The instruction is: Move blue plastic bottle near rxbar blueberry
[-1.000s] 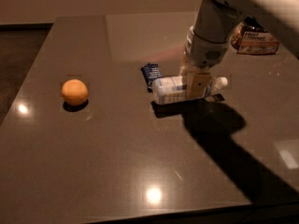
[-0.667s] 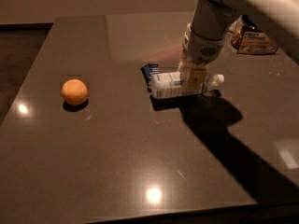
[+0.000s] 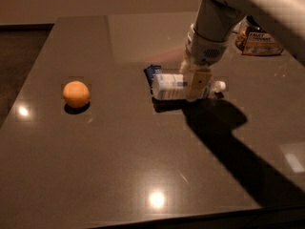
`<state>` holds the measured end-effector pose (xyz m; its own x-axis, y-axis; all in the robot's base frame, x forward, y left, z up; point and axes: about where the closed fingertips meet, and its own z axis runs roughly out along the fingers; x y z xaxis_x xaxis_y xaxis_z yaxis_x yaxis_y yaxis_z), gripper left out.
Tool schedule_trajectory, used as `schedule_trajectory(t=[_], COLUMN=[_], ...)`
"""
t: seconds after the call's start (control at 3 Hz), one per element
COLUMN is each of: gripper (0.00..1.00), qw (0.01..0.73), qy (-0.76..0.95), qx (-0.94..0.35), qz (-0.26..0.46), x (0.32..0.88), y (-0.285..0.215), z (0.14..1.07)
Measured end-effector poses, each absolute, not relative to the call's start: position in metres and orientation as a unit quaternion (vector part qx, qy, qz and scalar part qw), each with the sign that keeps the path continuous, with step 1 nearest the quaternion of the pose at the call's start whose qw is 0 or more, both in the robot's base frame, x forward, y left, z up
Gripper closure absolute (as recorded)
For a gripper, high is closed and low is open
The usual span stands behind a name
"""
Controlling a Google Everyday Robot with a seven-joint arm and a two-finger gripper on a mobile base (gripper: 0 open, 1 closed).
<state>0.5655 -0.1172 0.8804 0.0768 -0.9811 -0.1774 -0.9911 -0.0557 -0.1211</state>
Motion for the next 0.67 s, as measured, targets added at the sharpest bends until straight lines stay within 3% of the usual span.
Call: schedule_trajectory(t=[0.67], gripper=[0.0], qw=[0.107], qy=[0.679], qx=[-0.726], qz=[0.023], x=[0.5662], y=[-0.1165], z=[0.8803])
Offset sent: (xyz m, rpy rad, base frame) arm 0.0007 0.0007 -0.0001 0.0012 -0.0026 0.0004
